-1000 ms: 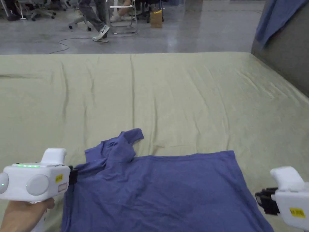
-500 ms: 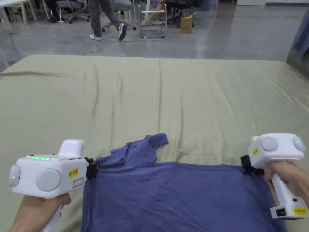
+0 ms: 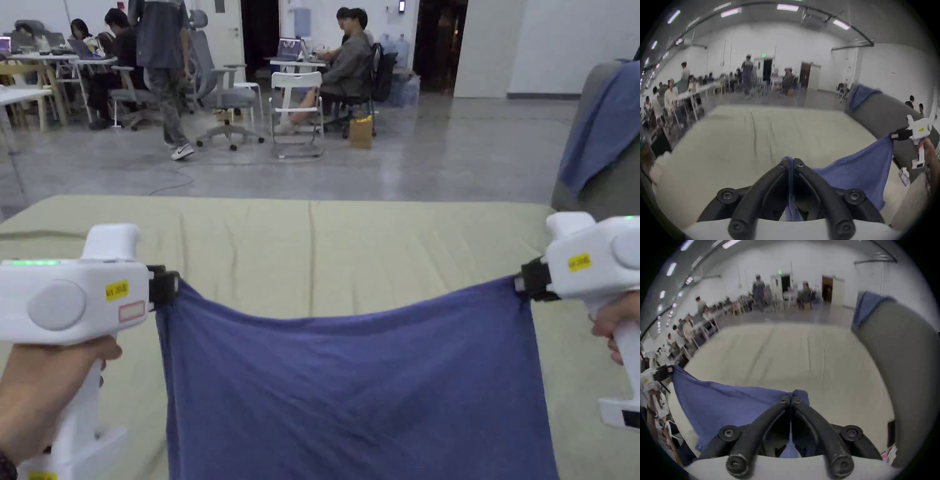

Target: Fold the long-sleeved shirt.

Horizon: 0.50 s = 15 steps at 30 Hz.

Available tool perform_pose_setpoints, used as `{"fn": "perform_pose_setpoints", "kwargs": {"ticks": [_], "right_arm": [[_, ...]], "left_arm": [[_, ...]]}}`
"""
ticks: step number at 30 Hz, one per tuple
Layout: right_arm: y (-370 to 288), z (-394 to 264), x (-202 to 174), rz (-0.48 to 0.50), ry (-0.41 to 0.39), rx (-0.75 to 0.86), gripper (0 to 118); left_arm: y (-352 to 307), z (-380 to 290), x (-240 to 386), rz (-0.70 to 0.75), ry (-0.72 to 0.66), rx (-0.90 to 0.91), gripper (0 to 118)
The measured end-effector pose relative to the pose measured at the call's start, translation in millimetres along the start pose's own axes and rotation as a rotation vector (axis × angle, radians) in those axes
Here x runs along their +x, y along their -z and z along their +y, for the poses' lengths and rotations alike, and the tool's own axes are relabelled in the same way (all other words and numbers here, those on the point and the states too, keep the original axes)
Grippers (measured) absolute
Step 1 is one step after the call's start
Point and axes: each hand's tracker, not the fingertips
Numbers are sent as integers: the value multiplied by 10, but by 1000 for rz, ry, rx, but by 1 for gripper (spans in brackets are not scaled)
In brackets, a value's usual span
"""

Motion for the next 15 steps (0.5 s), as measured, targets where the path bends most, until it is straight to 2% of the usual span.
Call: {"fn": "perform_pose_setpoints", "kwargs": {"ticks": [2,5,7,11,14,15], "right_arm": [[-471,522,-35,-17,-45,102,0],[-1113,1473,-83,-112,-104,235,0],[-1499,2124,-111,-155,-76,339,0],[-2004,2913,-155,-210,-7,501,0],[-2163,3165,-162,-274,40,499,0],[-2164,3213,-141,-269,36,490,0]], "left_arm": [[-182,587,25,-14,1,93,1],[-410,1613,84,88,77,217,0],[-575,2330,134,115,81,318,0],[-773,3262,222,171,62,456,0],[-857,3594,266,187,17,448,0],[-880,3663,282,189,10,446,0]]}}
